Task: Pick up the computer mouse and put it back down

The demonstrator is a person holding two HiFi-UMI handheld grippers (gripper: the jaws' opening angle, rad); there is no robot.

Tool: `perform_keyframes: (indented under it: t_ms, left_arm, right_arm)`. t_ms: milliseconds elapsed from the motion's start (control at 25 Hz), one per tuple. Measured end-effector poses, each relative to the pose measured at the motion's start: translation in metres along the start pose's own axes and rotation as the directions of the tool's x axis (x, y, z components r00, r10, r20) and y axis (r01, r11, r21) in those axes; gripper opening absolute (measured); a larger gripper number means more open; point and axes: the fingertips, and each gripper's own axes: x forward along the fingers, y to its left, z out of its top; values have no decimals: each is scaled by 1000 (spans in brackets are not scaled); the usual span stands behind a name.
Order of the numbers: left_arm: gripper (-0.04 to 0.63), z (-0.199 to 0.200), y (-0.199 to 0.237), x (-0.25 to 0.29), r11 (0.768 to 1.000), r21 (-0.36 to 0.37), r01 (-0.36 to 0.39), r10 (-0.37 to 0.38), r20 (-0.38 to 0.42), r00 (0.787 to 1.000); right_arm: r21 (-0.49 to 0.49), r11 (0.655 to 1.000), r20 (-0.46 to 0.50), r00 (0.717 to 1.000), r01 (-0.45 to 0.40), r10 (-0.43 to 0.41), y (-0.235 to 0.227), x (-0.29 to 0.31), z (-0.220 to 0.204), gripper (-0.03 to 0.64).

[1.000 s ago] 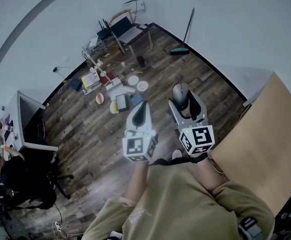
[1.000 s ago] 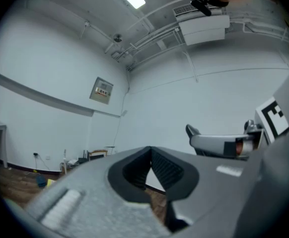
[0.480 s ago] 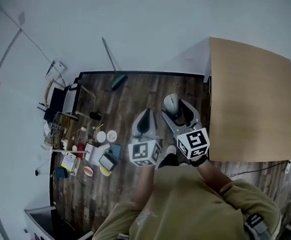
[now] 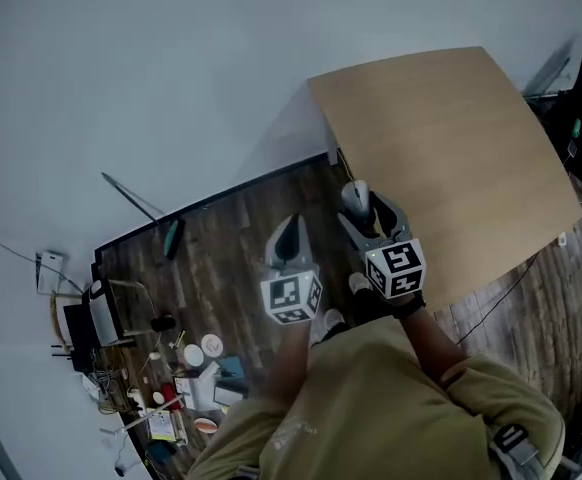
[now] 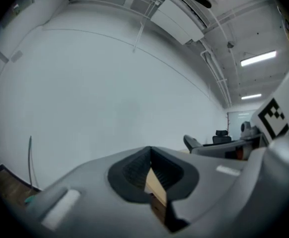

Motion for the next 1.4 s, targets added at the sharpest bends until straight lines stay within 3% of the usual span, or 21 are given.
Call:
perform_keyframes:
  t_ms: [240, 480, 760, 1040, 1280, 1400]
  left_arm:
    - [2, -35, -36, 87, 994, -11, 109, -110, -88, 990]
    - [2, -79, -50, 150, 989, -24, 148, -150, -175, 973]
    - [2, -135, -51, 177, 987, -55, 148, -158, -281, 947]
    - [2, -168, -55, 179, 987, -81, 140, -159, -332, 930]
    - [2, -170, -49, 176, 989, -87, 123, -145, -330, 933]
    - [2, -161, -47, 170, 990, -84, 117, -138, -316, 939]
  right_arm:
    - [-23, 995, -193, 977, 93, -95, -111, 36, -47, 305]
    - [4, 991, -425, 897, 136, -122, -190, 73, -135, 305]
    - [45, 981, -580, 805, 190, -129, -221, 101, -234, 305]
    - [45, 983, -656, 748, 176, -104, -223, 110, -291, 305]
    - [-4, 990, -658, 745, 142, -110, -224, 113, -296, 318]
    - [-21, 990, -612, 781, 141, -124, -218, 110, -272, 319]
